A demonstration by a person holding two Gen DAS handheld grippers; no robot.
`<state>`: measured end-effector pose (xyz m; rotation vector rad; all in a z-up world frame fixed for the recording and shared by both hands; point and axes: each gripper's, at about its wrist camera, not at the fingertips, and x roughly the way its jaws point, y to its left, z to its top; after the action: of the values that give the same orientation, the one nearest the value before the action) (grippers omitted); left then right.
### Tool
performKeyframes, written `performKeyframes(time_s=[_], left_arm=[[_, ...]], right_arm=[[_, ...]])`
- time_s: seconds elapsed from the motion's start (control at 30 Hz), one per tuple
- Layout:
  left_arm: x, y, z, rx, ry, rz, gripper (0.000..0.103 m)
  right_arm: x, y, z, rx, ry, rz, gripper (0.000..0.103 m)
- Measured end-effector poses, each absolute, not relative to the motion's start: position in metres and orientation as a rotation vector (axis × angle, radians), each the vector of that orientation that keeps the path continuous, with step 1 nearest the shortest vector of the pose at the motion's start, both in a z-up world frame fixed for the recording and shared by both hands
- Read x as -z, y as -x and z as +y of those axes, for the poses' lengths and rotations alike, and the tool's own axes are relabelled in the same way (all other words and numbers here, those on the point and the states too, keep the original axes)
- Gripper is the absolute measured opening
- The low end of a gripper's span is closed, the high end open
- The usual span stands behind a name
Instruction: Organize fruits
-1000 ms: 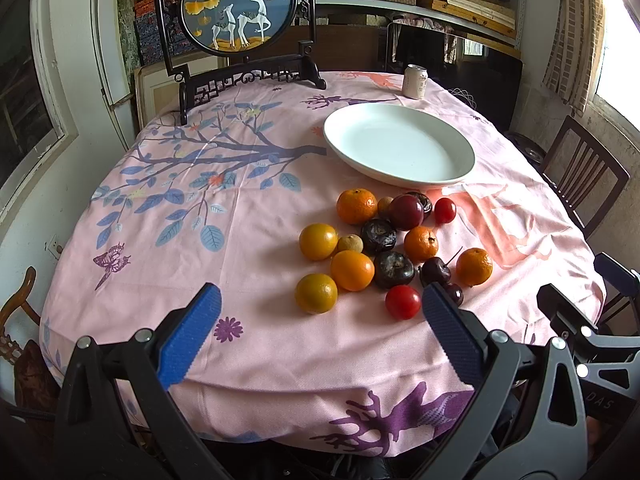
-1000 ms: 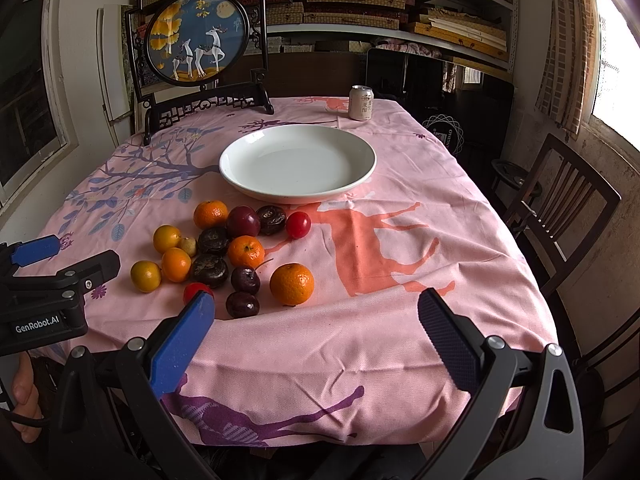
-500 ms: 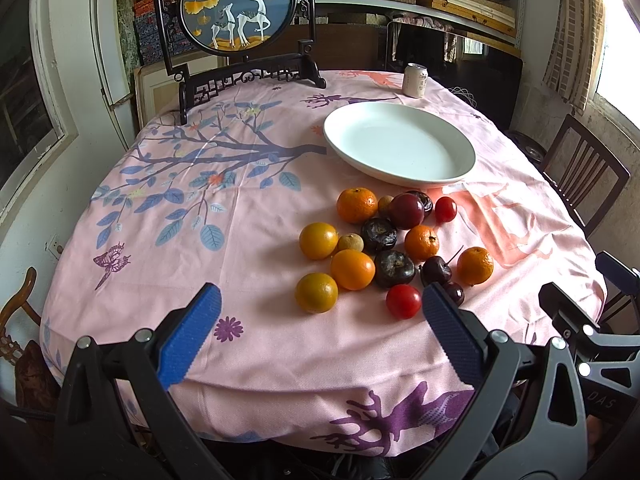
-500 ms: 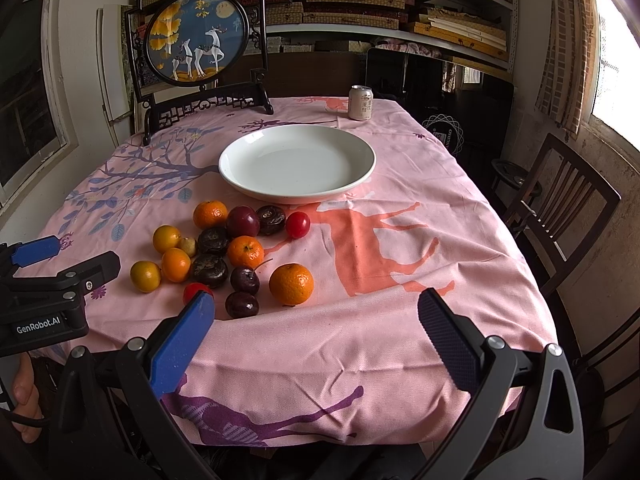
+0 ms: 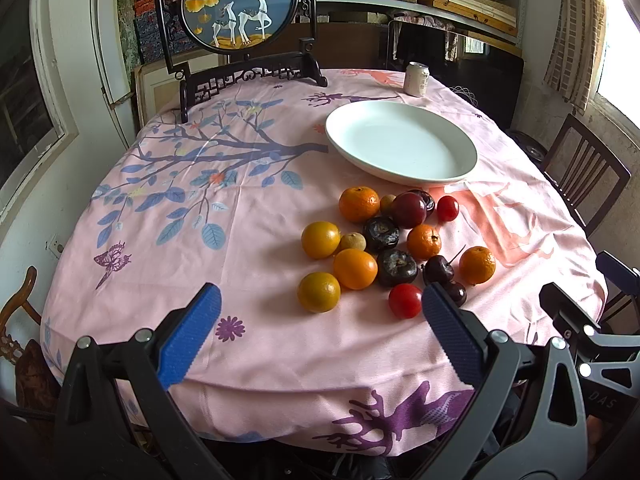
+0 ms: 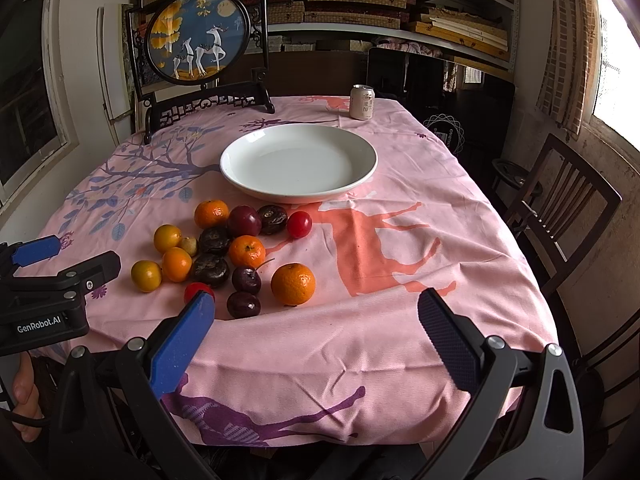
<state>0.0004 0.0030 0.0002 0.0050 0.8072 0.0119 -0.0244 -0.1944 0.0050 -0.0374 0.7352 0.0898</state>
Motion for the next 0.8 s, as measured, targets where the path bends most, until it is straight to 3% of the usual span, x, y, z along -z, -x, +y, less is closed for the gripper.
performKeyframes(time_s=[0.4, 0.7, 0.8], left_arm=[[0.006, 0.000, 0.006, -0.011, -0.004, 0.822, 0.101], [0.040, -0.008, 0.051, -0.095, 0.007, 0.883, 0.101], [0.049, -0.012, 0.063, -0.121, 0.024, 0.912, 0.101]], right_arm=[[0.002, 0.023, -0.191, -0.094, 0.044, 0.750, 0.102], [0.030, -0.005, -0.197, -0.194, 0.037, 0.804, 0.102], [0.035, -0.019, -0.198, -0.244, 0.001, 0.817, 0.091]])
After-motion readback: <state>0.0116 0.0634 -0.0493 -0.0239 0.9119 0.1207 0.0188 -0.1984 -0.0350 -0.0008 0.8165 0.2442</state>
